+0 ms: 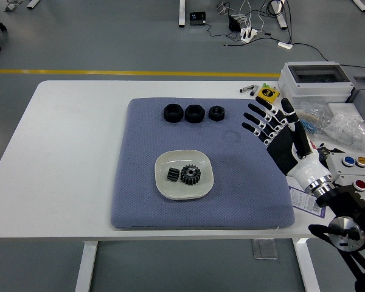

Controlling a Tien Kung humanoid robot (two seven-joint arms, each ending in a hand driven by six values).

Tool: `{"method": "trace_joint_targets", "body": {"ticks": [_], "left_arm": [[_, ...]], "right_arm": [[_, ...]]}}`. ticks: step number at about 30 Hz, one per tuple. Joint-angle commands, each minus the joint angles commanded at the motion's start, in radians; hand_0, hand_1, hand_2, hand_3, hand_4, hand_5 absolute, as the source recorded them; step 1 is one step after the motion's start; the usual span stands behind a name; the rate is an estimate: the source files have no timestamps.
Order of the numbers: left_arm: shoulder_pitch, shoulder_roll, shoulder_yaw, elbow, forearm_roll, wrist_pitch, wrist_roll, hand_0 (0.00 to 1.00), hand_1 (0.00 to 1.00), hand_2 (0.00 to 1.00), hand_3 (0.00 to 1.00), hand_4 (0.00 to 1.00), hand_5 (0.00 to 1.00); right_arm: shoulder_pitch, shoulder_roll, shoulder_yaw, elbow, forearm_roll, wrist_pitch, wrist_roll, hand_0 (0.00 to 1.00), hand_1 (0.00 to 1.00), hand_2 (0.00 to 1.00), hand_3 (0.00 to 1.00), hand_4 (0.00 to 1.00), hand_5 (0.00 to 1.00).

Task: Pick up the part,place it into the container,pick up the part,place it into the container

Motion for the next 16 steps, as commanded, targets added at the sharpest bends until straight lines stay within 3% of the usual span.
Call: {"method": "trace_joint_targets", "body": {"ticks": [6, 16], "left_arm": [[-0.003, 0.002, 0.01, 0.0, -0.023, -0.001, -0.005, 0.712, 0.641, 0.667, 0.579, 0.622, 0.746], [-0.009, -0.001, 0.022, 0.0, -0.041, 0.001, -0.008, 0.714, 0.644, 0.671, 0.58, 0.625, 0.741]], "right_arm": [[0.003, -0.002, 0.001, 0.001, -0.003, -0.003, -0.006, 0.831, 0.802, 0.825, 0.825, 0.998, 0.791], [0.001, -0.004, 0.008, -0.005, -0.017, -0.049, -0.022, 0.825, 0.795, 0.817, 0.817, 0.998, 0.761]]}}
